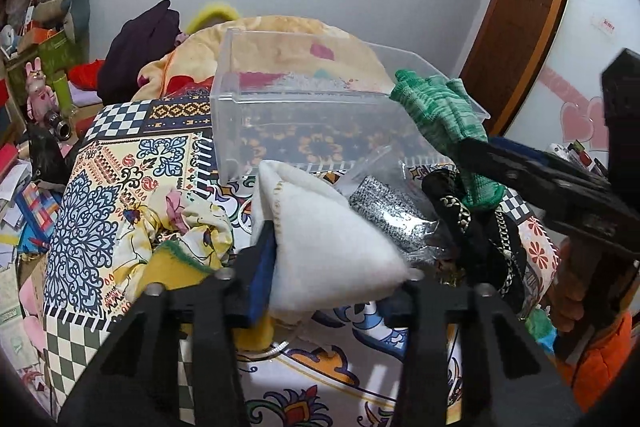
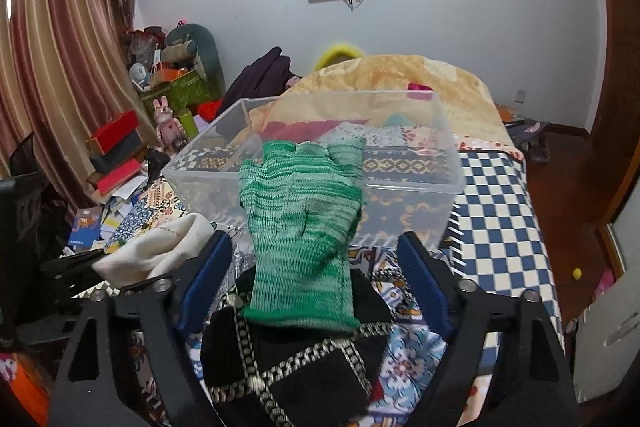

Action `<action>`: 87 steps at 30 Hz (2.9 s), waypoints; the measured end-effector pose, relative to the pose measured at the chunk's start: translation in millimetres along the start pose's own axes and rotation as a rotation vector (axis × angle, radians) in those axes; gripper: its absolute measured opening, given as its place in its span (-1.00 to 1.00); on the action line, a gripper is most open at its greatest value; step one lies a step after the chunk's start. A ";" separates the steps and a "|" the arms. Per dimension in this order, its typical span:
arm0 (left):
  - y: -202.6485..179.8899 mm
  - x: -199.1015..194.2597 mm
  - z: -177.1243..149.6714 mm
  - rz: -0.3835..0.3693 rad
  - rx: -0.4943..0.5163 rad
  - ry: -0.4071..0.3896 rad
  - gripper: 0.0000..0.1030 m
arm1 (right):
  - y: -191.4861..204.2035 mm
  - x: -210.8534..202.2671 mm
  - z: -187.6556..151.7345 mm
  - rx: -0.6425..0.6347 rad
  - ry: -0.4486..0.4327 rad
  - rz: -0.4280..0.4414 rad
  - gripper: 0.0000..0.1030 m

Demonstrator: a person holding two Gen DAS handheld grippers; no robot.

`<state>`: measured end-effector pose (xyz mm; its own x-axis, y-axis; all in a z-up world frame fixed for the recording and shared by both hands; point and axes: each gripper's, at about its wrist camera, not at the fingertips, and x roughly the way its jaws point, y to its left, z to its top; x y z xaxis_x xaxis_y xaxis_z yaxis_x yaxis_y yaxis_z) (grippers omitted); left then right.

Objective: Organize soft objects
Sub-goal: 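Grasp the white cloth with the left gripper while the right gripper grasps the green glove, then carry both items over the clear box and open both grippers to drop them in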

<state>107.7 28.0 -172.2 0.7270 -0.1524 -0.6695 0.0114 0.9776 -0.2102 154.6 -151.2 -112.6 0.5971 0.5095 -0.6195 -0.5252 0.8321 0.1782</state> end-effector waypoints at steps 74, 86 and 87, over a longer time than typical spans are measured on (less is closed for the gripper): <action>1.7 71.5 129.1 0.071 -0.043 0.028 -0.23 | -28.2 56.2 66.0 -0.068 0.126 -0.043 0.01; -14.1 0.8 134.0 0.056 0.001 -0.116 0.15 | -21.3 -2.0 76.5 -0.074 -0.027 -0.054 0.33; -15.5 -6.4 134.8 0.054 0.006 -0.130 0.17 | -20.6 -8.6 77.0 -0.076 -0.044 -0.053 0.34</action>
<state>195.4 33.4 -68.6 0.8095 -0.0802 -0.5817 -0.0262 0.9847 -0.1722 207.0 -155.8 -52.0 0.6505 0.4754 -0.5923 -0.5352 0.8403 0.0865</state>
